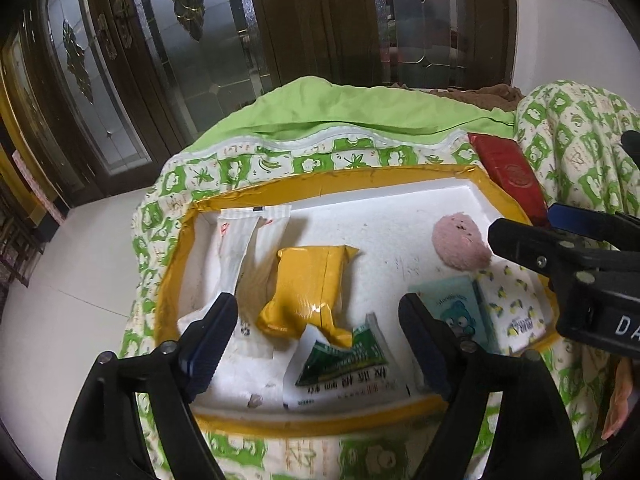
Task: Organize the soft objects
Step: 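Withdraw both grippers from the tray back over the remaining items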
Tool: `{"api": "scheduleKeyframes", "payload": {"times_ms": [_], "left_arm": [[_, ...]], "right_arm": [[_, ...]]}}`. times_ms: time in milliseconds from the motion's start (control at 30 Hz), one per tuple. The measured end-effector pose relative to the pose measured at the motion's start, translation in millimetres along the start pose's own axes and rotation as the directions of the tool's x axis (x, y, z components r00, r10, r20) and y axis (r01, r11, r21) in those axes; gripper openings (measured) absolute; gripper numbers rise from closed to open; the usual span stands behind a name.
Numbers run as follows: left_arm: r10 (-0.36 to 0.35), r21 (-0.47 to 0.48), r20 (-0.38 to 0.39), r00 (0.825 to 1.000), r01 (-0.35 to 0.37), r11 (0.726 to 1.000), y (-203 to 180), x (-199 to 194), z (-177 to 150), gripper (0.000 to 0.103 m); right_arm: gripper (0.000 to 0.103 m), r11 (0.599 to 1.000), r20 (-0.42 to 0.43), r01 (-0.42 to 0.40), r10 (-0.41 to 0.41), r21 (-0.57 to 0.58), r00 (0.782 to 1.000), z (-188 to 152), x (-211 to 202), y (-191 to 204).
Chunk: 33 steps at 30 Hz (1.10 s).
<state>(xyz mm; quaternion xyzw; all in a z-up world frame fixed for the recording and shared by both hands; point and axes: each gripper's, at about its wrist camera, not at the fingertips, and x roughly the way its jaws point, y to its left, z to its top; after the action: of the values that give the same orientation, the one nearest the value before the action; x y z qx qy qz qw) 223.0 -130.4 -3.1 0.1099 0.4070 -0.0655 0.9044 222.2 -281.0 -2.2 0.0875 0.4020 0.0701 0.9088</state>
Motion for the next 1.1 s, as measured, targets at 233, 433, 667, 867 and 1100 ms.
{"api": "scheduleKeyframes", "payload": {"times_ms": [233, 433, 667, 867, 1100], "left_arm": [[-0.013, -0.056, 0.005, 1.0, 0.013, 0.998, 6.2, -27.9, -27.0, 0.087], [-0.026, -0.096, -0.012, 1.0, 0.024, 0.995, 15.6, -52.8, -67.1, 0.087], [-0.068, -0.208, -0.022, 0.997, 0.062, 0.976, 34.5, -80.0, -124.3, 0.087], [-0.065, -0.276, -0.036, 0.997, 0.052, 0.96, 58.3, -94.8, -153.5, 0.087], [-0.062, -0.408, 0.006, 0.998, 0.059, 0.911, 99.2, -112.6, -164.0, 0.088]], "right_arm": [[0.093, 1.0, 0.032, 0.0, -0.001, 0.031, 0.999, -17.2, -29.2, -8.7], [0.093, 0.997, 0.004, -0.037, 0.037, 0.063, 0.999, -38.8, -40.6, -8.8], [0.093, 0.997, -0.007, -0.069, 0.07, 0.045, 0.998, -56.3, -54.0, -1.6], [0.093, 0.994, -0.036, -0.094, 0.096, 0.053, 0.995, -76.0, -65.1, -1.7], [0.093, 0.992, -0.089, -0.111, 0.116, 0.054, 0.989, -100.3, -73.6, -2.1]]}}
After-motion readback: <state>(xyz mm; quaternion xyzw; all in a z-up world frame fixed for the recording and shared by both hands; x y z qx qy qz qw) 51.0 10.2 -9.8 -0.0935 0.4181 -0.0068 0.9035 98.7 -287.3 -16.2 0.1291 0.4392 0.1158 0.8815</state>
